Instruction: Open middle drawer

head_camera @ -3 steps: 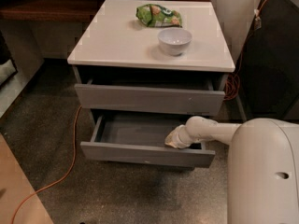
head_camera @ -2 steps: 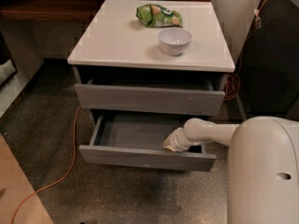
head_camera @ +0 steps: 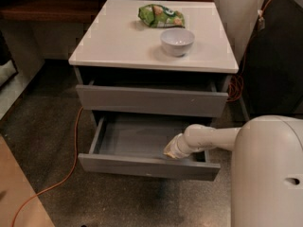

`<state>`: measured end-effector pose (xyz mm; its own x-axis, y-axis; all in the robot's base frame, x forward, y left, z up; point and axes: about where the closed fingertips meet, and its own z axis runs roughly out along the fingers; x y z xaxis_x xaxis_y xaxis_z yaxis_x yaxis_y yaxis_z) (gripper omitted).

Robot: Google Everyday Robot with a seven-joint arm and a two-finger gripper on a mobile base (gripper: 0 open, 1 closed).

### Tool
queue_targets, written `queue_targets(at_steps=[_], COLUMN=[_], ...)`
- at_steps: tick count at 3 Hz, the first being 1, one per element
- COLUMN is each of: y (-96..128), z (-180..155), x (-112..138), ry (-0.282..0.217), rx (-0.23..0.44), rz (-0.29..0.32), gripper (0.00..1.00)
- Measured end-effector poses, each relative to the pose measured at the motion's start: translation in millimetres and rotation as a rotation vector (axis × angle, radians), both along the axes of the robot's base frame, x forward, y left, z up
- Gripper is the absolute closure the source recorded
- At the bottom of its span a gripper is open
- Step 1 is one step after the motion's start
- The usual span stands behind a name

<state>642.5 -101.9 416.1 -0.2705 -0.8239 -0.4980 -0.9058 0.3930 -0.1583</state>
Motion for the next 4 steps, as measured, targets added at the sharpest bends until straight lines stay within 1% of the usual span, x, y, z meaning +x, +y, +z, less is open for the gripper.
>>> queue_targets(at_steps=[2, 3, 4], y=[4.0, 1.9, -8.6], z=[-1.8, 0.7, 3.8], x=[-31.9, -47.4, -55.4], ry=[0.025, 0.041, 0.052], rx=[0.004, 0.004, 0.003], rz=[-0.064, -0.082, -0.064], gripper=[1.00, 1.00, 1.00])
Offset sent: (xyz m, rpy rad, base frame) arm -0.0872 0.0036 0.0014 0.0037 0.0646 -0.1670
